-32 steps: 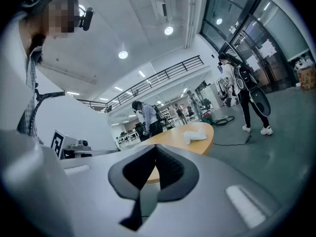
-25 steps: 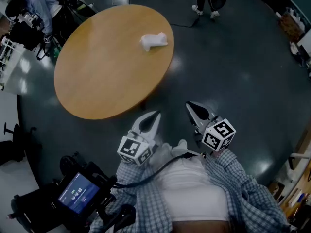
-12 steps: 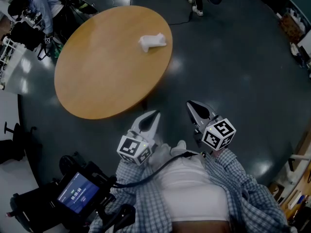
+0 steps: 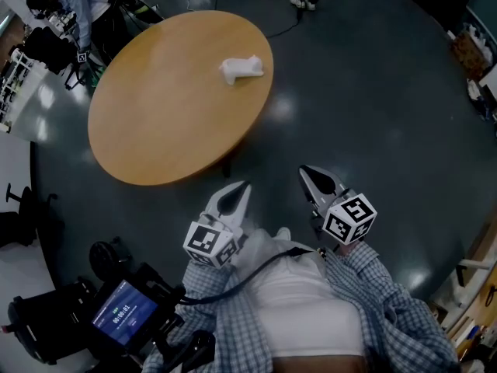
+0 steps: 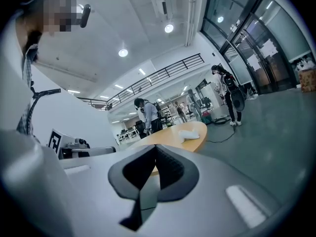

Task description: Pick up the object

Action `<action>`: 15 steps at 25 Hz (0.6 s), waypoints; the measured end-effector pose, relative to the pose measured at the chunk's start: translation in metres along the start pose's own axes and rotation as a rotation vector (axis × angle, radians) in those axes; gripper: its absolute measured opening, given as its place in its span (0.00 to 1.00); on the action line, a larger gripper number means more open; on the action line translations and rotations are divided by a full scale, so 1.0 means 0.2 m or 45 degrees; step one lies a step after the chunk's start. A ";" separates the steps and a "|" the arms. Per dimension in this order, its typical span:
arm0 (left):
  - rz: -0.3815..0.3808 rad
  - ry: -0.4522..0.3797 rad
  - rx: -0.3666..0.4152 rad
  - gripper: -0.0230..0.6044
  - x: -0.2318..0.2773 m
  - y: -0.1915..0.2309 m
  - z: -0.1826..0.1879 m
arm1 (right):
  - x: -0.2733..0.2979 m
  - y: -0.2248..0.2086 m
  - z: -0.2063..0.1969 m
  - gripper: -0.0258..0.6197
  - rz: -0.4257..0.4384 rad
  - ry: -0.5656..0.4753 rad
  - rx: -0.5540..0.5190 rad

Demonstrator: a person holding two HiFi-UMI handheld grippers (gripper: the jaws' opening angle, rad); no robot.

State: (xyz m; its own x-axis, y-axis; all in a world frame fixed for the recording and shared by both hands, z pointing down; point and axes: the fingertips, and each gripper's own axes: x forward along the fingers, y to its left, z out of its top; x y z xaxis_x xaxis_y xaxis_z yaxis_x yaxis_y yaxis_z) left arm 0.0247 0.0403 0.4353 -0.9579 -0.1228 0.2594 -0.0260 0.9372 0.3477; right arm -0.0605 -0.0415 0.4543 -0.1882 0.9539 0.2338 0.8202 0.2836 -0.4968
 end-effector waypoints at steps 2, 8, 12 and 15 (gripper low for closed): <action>0.003 0.005 0.003 0.03 -0.03 -0.04 -0.04 | -0.03 -0.01 -0.02 0.04 -0.002 0.005 -0.008; 0.006 0.006 0.010 0.03 -0.08 -0.08 -0.11 | -0.11 -0.01 -0.15 0.04 -0.024 0.019 0.029; 0.010 0.006 0.018 0.03 -0.01 0.07 -0.03 | 0.06 -0.05 -0.10 0.04 -0.028 0.038 0.031; 0.019 0.004 0.021 0.03 0.02 0.26 0.05 | 0.25 -0.05 -0.05 0.04 -0.029 0.055 0.003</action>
State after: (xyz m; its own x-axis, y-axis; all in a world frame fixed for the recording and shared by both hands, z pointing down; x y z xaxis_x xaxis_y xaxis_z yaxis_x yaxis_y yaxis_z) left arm 0.0167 0.0918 0.4462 -0.9573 -0.1101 0.2672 -0.0166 0.9441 0.3293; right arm -0.0716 0.0019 0.4796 -0.1830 0.9422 0.2808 0.8149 0.3051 -0.4927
